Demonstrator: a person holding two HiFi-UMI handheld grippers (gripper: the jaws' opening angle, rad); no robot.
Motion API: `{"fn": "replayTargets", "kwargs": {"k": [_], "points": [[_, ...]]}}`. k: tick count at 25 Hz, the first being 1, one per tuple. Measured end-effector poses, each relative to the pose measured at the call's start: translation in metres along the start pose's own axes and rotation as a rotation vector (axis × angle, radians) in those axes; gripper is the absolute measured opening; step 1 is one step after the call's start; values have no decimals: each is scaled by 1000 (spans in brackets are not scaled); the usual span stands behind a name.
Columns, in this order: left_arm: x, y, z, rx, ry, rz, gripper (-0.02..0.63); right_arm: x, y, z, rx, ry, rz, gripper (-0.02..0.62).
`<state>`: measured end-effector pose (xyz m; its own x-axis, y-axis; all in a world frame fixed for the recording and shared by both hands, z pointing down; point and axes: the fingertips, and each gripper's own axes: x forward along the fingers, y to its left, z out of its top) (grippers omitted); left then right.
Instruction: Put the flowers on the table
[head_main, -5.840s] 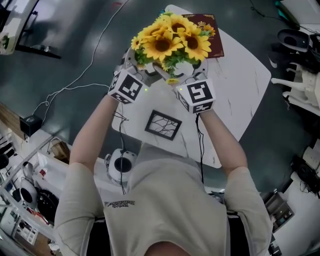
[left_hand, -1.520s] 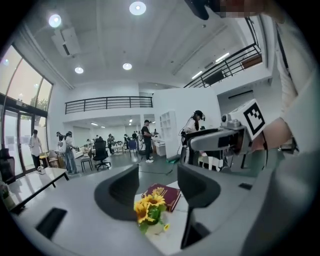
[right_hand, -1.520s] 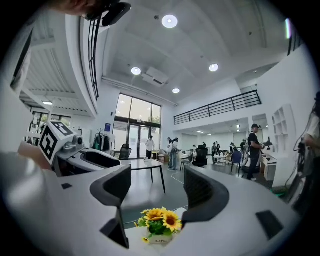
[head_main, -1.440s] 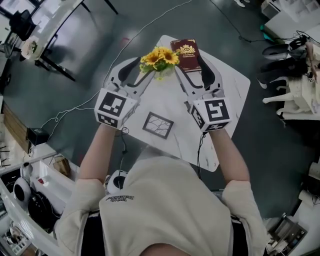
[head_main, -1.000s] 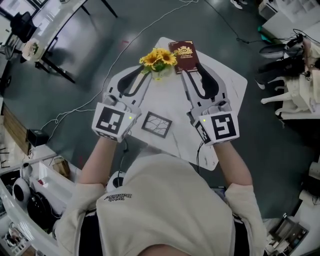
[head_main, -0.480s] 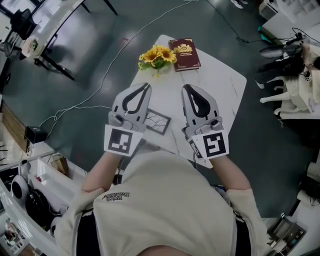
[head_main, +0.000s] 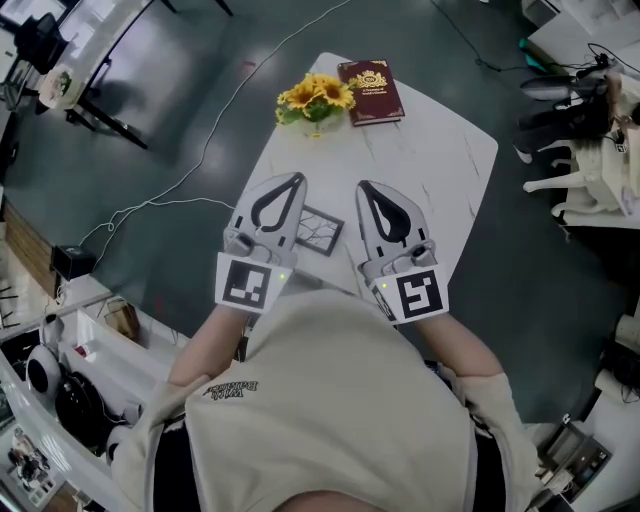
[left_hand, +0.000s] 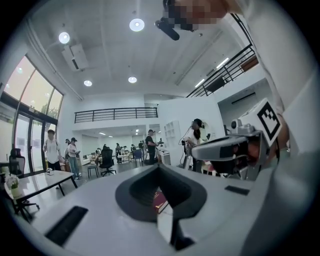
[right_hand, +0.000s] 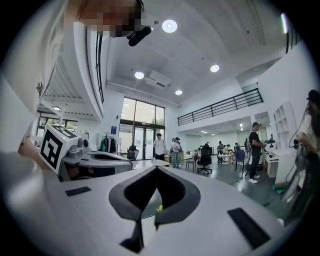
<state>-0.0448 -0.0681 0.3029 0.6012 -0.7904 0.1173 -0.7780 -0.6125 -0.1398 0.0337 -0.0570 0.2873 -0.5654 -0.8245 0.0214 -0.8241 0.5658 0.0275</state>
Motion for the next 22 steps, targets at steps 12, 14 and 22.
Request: {"fn": "replayTargets", "kwargs": {"k": [12, 14, 22], "points": [[5, 2, -5, 0, 11, -11, 8, 7, -2, -4, 13, 27, -7, 9], [6, 0, -6, 0, 19, -16, 8, 7, -3, -4, 14, 29, -9, 9], [8, 4, -4, -3, 17, -16, 8, 8, -7, -7, 20, 36, -9, 9]]}}
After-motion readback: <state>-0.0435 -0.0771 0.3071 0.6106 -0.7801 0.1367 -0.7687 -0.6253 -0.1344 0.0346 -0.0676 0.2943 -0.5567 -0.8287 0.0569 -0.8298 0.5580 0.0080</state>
